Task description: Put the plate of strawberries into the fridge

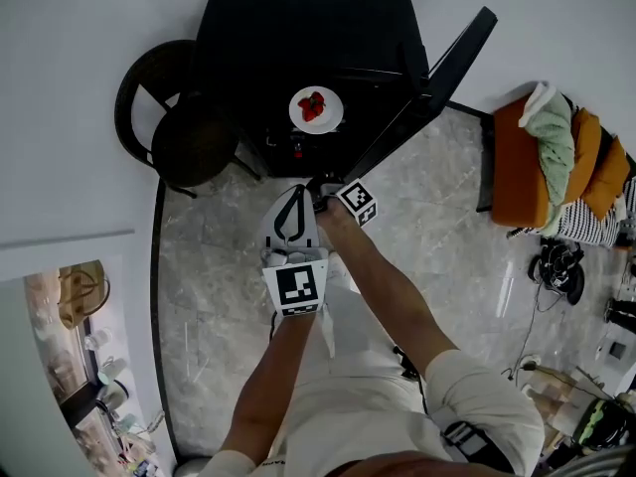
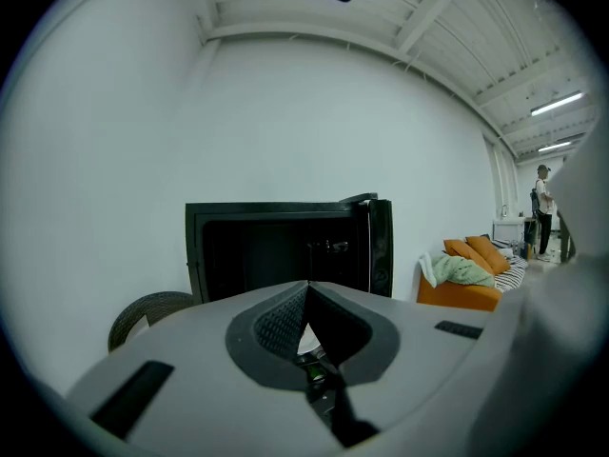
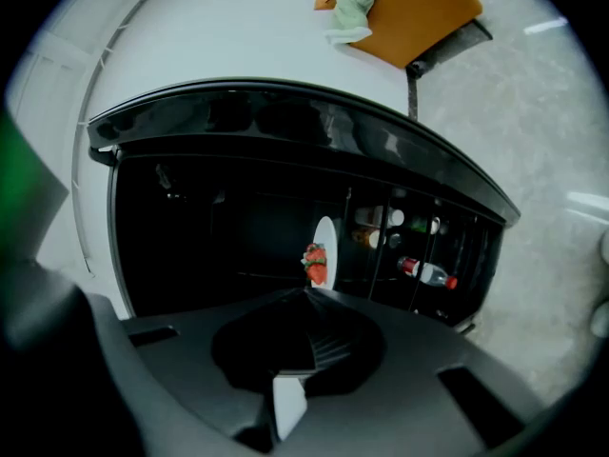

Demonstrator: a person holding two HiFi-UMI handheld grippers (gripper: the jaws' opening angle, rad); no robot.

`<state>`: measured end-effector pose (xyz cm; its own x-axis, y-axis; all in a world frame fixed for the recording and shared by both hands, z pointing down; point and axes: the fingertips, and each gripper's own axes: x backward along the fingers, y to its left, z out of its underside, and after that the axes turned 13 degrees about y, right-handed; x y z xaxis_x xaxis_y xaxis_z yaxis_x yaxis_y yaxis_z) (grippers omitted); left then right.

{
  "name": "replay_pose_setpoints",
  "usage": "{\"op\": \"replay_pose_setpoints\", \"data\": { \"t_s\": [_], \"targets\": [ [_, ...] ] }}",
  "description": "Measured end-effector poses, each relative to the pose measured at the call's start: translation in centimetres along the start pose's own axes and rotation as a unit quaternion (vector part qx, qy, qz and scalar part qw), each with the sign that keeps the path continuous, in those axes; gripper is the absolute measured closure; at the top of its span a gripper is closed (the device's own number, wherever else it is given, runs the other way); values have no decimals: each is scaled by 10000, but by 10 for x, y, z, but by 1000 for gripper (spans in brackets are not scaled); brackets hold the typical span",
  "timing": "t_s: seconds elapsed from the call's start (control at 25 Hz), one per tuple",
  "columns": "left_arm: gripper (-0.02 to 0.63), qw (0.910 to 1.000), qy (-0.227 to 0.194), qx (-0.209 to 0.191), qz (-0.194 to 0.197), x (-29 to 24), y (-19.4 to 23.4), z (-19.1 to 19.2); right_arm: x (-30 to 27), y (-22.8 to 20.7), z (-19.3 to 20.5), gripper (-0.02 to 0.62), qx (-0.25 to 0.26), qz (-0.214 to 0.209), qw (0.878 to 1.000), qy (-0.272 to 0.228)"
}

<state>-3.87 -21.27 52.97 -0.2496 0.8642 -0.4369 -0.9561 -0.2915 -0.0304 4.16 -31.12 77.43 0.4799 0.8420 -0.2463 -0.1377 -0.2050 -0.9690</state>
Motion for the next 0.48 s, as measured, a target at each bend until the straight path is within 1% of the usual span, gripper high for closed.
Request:
{"op": "replay_pose_setpoints", "data": {
  "t_s": [0.16, 0.32, 0.48],
  "targets": [
    [603, 10000, 61, -15, -37, 5, 2, -4, 11, 29, 9, 583, 134, -168, 9996, 160],
    [603, 9998, 162, 87, -56, 14, 6, -11, 30, 62, 22, 583, 239, -313, 9988, 307],
    [603, 9997, 206, 120, -68, 20, 5, -24, 46, 90, 26, 583, 330, -420, 9978, 400]
  ]
}}
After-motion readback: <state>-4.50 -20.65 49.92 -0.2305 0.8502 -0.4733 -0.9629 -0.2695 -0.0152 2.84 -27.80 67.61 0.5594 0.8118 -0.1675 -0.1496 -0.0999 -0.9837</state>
